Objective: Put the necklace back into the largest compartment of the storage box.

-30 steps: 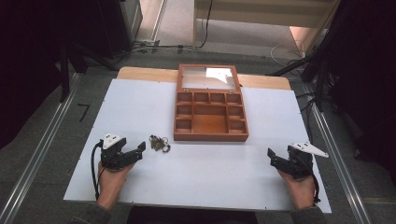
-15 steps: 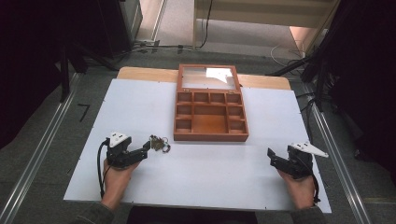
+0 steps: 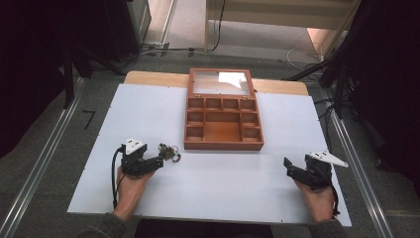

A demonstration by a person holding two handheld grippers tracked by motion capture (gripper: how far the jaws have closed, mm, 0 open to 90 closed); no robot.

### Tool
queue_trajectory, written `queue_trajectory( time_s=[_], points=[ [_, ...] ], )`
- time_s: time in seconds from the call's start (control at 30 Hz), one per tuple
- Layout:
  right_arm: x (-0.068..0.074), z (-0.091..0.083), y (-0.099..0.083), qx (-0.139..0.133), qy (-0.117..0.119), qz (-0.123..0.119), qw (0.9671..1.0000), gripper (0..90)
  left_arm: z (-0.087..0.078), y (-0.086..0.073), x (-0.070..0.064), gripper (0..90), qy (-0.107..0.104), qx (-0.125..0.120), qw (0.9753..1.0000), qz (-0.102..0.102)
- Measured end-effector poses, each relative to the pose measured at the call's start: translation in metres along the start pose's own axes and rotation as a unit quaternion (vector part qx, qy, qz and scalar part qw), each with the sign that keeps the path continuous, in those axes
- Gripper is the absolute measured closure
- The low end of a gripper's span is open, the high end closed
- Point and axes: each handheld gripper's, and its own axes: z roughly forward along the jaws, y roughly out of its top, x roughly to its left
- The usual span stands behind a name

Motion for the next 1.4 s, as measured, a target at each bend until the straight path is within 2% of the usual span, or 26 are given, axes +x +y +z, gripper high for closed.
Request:
queue_trajectory(
  time_s=[0.47,0.77,1.1,1.4],
  points=[
    [0.0,0.001,0.0,0.002,-0.001,0.0,1.0,18.5,0.011,0.003,-0.009,30.9,-0.018,0.007,0.9997,0.014],
    [-0.001,0.001,0.0,0.002,0.0,0.0,1.0,18.5,0.018,0.005,-0.012,41.5,-0.028,0.006,0.9992,0.029],
    [-0.001,0.001,-0.001,0.003,0.0,0.0,1.0,18.6,0.028,0.007,-0.013,48.6,-0.029,0.011,0.999,0.032],
    [-0.001,0.001,-0.001,0.003,-0.001,-0.001,1.0,18.7,0.031,0.007,-0.014,59.0,-0.037,0.013,0.9985,0.038]
  ],
)
